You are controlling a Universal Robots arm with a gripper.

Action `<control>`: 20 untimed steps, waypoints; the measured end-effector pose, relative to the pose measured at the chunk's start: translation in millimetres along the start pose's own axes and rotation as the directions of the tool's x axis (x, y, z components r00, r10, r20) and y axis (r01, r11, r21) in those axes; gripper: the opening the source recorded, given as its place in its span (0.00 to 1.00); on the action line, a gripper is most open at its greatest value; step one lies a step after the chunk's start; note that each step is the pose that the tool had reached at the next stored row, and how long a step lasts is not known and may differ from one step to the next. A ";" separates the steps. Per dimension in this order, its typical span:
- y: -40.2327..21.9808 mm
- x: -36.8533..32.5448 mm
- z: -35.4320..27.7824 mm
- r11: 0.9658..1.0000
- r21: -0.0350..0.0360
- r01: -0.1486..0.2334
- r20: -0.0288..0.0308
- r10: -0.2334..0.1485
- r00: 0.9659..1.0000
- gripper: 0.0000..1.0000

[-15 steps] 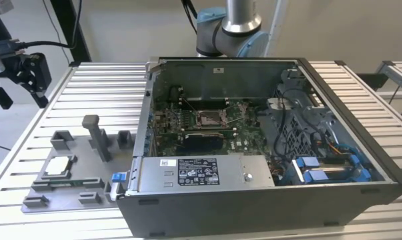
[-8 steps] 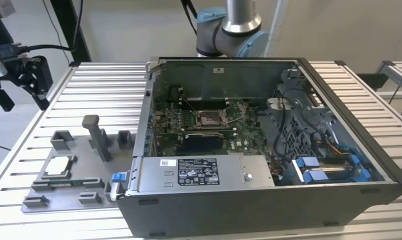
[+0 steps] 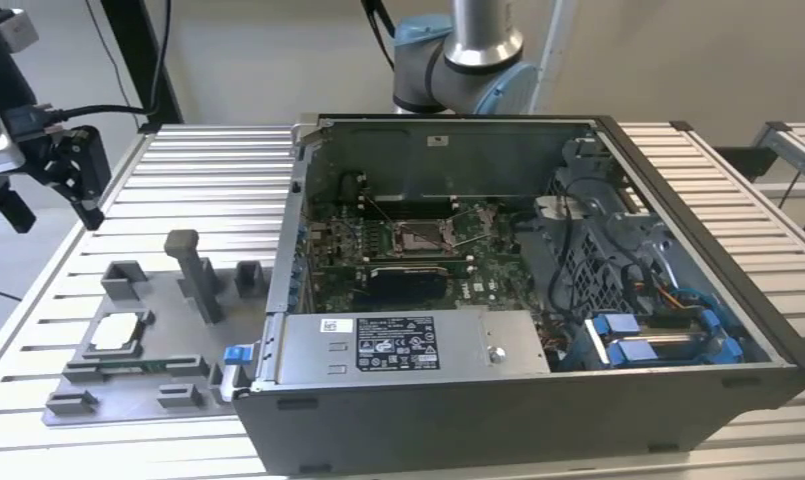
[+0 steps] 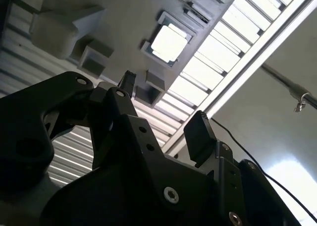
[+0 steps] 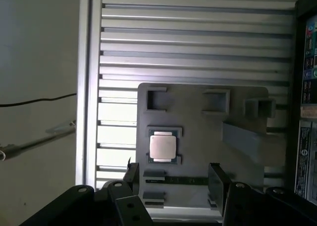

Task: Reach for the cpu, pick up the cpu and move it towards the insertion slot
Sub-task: 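Pick up the cpu and move it towards the insertion slot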

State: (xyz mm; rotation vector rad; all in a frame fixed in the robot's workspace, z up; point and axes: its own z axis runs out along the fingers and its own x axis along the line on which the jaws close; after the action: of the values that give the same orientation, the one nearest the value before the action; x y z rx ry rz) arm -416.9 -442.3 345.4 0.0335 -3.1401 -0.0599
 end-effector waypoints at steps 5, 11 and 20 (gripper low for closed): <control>-0.1 0.4 3.4 1.000 0.000 0.000 0.000 0.000 1.000 1.00; -0.2 0.5 5.1 1.000 0.000 0.000 0.000 0.000 1.000 1.00; -0.4 0.5 10.2 1.000 0.000 0.000 0.000 0.000 1.000 1.00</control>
State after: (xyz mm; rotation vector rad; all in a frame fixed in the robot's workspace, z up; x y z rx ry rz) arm -417.4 -442.3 335.2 0.0337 -3.1404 -0.0600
